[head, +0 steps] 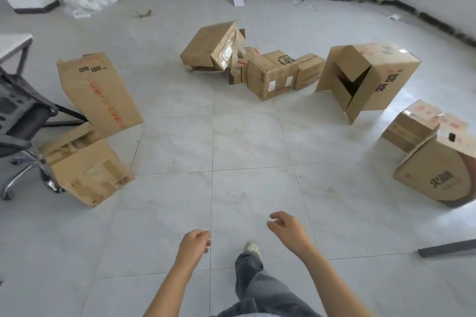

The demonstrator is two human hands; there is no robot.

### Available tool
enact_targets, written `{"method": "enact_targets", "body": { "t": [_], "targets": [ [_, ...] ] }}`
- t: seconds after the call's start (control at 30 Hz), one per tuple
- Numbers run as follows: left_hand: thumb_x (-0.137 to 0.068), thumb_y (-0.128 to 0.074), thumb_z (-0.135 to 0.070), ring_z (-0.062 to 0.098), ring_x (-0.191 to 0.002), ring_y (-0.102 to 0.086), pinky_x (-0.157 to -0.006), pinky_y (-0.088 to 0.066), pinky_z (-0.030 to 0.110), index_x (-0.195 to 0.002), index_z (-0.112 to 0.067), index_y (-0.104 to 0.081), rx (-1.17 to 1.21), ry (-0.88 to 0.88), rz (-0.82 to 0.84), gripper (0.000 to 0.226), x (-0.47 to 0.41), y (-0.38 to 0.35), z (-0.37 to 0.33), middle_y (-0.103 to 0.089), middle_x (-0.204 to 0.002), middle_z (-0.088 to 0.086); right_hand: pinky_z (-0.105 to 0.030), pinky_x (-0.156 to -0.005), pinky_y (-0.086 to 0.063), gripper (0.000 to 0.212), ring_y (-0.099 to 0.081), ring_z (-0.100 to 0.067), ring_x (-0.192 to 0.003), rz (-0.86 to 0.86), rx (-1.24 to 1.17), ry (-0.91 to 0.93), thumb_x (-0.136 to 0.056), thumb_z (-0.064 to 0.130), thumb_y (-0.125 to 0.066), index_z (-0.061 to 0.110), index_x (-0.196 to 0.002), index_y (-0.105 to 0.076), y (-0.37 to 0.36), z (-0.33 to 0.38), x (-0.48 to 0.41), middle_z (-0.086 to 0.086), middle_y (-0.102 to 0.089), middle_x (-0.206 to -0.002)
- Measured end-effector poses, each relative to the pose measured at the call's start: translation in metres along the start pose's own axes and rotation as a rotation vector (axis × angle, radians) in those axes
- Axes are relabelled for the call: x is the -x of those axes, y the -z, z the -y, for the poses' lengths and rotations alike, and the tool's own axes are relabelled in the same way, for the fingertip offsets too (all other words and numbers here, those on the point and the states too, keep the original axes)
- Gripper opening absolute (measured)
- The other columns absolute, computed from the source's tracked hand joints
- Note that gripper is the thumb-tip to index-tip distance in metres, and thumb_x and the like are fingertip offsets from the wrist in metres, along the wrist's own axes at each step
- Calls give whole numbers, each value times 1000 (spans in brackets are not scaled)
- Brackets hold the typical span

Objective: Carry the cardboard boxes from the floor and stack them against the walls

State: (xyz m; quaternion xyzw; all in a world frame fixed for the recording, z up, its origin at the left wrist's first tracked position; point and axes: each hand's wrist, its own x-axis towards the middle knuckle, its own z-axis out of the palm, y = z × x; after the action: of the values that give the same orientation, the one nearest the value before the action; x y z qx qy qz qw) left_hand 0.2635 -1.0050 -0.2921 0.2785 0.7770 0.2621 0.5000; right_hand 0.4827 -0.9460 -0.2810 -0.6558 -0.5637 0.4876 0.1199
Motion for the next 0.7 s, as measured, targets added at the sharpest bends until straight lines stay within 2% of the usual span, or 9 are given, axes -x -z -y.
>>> {"method": "enact_targets", "body": {
  "t": [0.1,0.17,0.3,0.47,0.6,0.7],
  "targets": [
    [-94,-49,-17,18,-69,-55,-63,-37,26,-81,-7,-58,38,-14,-31,18,-58,3,-65,-61,-82,7,-17,-61,-40,30,-51,-9,-72,-16,-18,38,-91,25,-55,13,-118,-56,34,43,-79,5,-53,-84],
    [-93,-50,-17,17,-69,-56,-64,-38,26,-81,-7,-59,64,-45,-65,18,-89,7,-108,-61,-81,6,-18,-57,-37,27,-49,-9,-67,-27,-43,55,-91,23,-54,14,-116,-57,56,71,-125,6,-51,-80],
    [-93,-50,-19,18,-74,-58,-68,-41,28,-81,-11,-60,95,-70,-93,17,-140,8,-180,-64,-84,3,-20,-58,-38,26,-53,-15,-76,-4,-53,34,-91,22,-53,13,-115,-56,82,109,-198,1,-53,-83],
    [-94,-49,-18,18,-75,-59,-64,-42,24,-87,-8,-61,105,8,-65,17,-214,0,-228,-64,-88,7,-21,-66,-41,29,-56,-17,-85,98,14,-16,-91,23,-54,11,-117,-57,93,131,-280,3,-54,-85],
    [-94,-48,-18,19,-77,-59,-71,-42,29,-83,-8,-59,91,6,-65,18,-303,5,-288,-64,-88,8,-22,-71,-41,30,-59,-20,-92,87,23,-31,-90,24,-55,12,-117,-57,112,167,-369,2,-55,-88],
    [-94,-48,-17,19,-75,-58,-68,-40,28,-84,-7,-59,87,-45,-62,18,-373,17,-351,-63,-87,8,-21,-71,-41,30,-59,-20,-95,52,11,-34,-91,25,-54,12,-118,-56,132,205,-436,-1,-56,-94]
  ]
}}
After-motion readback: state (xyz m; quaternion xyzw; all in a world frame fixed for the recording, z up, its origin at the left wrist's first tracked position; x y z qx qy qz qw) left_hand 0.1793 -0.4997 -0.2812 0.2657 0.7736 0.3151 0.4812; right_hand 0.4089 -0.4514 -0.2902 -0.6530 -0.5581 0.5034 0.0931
